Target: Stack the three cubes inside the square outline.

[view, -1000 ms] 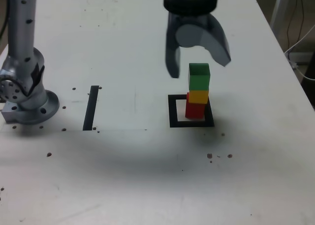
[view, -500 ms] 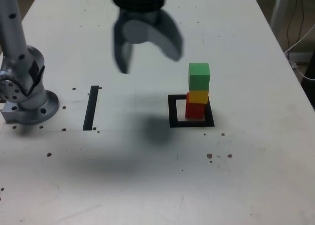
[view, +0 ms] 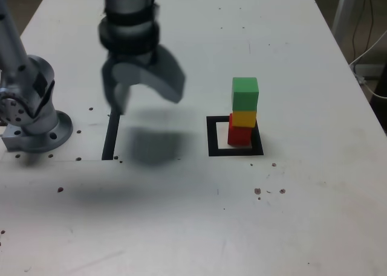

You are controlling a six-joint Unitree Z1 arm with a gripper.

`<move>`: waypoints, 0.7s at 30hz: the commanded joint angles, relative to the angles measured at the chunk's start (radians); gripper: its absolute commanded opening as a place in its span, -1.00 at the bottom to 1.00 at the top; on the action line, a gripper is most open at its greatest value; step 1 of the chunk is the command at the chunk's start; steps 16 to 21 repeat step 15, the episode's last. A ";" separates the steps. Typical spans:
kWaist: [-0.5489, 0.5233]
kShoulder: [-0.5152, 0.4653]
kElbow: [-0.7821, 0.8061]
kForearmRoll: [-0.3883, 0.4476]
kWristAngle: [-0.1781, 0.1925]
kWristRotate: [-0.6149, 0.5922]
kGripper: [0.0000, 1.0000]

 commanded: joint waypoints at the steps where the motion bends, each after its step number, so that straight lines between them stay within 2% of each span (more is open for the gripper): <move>1: 0.001 -0.014 0.046 -0.003 0.022 0.000 1.00; 7: 0.001 -0.030 0.060 -0.017 0.090 -0.001 1.00; 10: 0.001 -0.031 0.056 -0.032 0.112 -0.001 1.00; 15: 0.001 -0.030 0.052 -0.073 0.117 -0.001 1.00; 21: 0.001 -0.030 0.052 -0.073 0.117 -0.001 1.00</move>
